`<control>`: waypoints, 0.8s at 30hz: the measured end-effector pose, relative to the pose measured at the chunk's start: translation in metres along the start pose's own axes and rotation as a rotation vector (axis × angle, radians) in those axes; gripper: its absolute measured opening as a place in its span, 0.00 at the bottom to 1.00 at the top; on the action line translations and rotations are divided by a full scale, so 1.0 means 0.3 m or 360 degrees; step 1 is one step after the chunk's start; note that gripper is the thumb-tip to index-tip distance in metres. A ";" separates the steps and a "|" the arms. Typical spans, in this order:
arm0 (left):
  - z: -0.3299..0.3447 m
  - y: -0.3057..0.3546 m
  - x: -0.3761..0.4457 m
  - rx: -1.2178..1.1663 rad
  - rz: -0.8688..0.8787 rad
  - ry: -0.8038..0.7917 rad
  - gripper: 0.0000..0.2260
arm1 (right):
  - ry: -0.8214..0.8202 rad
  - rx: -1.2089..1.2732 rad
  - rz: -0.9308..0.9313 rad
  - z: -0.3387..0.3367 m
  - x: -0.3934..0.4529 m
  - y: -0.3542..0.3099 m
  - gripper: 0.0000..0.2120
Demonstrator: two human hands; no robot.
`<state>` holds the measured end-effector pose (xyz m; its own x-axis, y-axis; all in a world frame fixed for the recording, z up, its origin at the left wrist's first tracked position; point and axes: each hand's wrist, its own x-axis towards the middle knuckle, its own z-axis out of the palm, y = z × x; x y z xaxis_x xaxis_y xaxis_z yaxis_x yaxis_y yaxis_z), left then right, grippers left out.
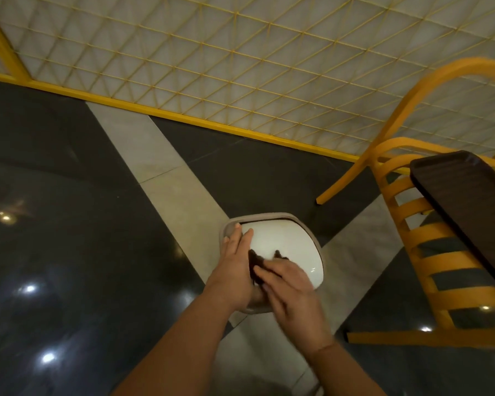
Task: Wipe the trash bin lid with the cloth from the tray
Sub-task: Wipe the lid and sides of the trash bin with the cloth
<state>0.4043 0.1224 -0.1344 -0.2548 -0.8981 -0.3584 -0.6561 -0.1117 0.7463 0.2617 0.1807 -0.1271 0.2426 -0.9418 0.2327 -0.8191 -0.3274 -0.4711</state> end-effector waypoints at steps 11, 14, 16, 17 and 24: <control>-0.008 0.007 0.011 0.0051 -0.0009 -0.0019 0.52 | 0.0050 -0.0045 -0.0011 0.016 0.035 -0.044 0.16; -0.021 0.020 -0.004 0.0118 -0.0045 -0.0072 0.57 | 0.0129 -0.0157 0.0048 -0.057 0.064 0.086 0.14; -0.022 0.034 -0.009 0.0172 -0.0050 -0.0087 0.58 | 0.0320 -0.0109 0.0572 -0.121 0.069 0.162 0.14; -0.022 0.041 -0.010 0.0176 -0.0051 -0.0083 0.58 | 0.0379 -0.0080 0.0797 -0.124 0.063 0.168 0.14; -0.012 0.015 0.009 0.0052 -0.0015 -0.0076 0.54 | 0.0008 -0.0072 -0.0059 -0.020 0.103 -0.031 0.16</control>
<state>0.4032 0.1180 -0.1299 -0.2814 -0.8758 -0.3923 -0.6813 -0.1055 0.7243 0.2736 0.1552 -0.1104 0.2710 -0.9286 0.2535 -0.8322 -0.3584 -0.4231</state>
